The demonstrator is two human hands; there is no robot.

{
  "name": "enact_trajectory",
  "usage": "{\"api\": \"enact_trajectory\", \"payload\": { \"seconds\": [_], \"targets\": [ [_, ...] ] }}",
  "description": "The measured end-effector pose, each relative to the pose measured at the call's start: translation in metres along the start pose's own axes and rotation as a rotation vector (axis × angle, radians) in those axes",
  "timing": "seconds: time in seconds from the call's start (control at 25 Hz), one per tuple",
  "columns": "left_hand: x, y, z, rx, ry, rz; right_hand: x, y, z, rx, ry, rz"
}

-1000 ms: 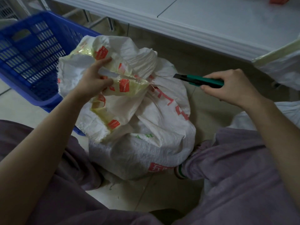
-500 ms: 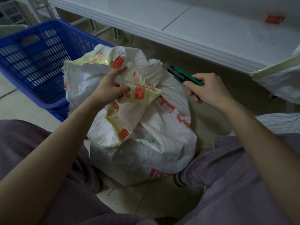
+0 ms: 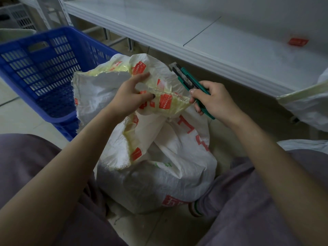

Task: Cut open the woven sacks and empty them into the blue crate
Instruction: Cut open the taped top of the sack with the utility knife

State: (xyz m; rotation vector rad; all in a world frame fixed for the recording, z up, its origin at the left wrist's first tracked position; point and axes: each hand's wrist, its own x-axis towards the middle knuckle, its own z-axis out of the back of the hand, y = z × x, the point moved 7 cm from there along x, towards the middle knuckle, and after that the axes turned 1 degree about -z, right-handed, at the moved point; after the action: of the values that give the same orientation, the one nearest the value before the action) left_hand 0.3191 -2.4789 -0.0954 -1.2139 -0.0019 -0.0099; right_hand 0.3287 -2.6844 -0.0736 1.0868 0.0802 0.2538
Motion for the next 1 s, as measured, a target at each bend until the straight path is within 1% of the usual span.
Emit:
{"api": "enact_trajectory", "payload": {
  "seconds": [0.12,0.28,0.44,0.52,0.6,0.68,0.76,0.8,0.84,0.92,1.0],
  "targets": [
    [0.002,-0.011,0.004,0.052,-0.032,-0.068,0.004,0.006,-0.002,0.008,-0.01,-0.001],
    [0.006,-0.011,0.007,0.228,-0.073,-0.104,0.008,0.007,-0.005,0.078,0.003,-0.05],
    [0.005,-0.014,0.002,0.268,-0.067,-0.133,0.009,0.009,-0.006,0.134,0.009,-0.063],
    [0.004,-0.018,0.002,0.363,-0.03,-0.173,0.007,0.01,-0.001,0.114,-0.05,-0.057],
    [0.004,-0.022,0.002,0.544,-0.008,-0.238,0.006,0.009,0.01,0.121,-0.167,-0.055],
    [0.003,-0.024,0.006,0.658,-0.05,-0.303,0.004,0.004,0.02,0.192,-0.263,-0.082],
    [0.001,-0.025,0.012,0.652,-0.128,-0.323,0.005,-0.009,0.023,0.185,-0.317,-0.192],
    [0.001,-0.025,0.015,0.62,-0.165,-0.325,0.005,-0.017,0.022,0.144,-0.314,-0.254],
    [0.0,-0.026,0.018,0.578,-0.197,-0.326,0.005,-0.022,0.019,0.096,-0.282,-0.302],
    [-0.002,-0.029,0.023,0.47,-0.249,-0.336,0.003,-0.03,0.005,-0.014,-0.149,-0.363],
    [-0.002,-0.03,0.027,0.338,-0.29,-0.336,0.004,-0.032,-0.01,-0.096,-0.035,-0.365]
  ]
}}
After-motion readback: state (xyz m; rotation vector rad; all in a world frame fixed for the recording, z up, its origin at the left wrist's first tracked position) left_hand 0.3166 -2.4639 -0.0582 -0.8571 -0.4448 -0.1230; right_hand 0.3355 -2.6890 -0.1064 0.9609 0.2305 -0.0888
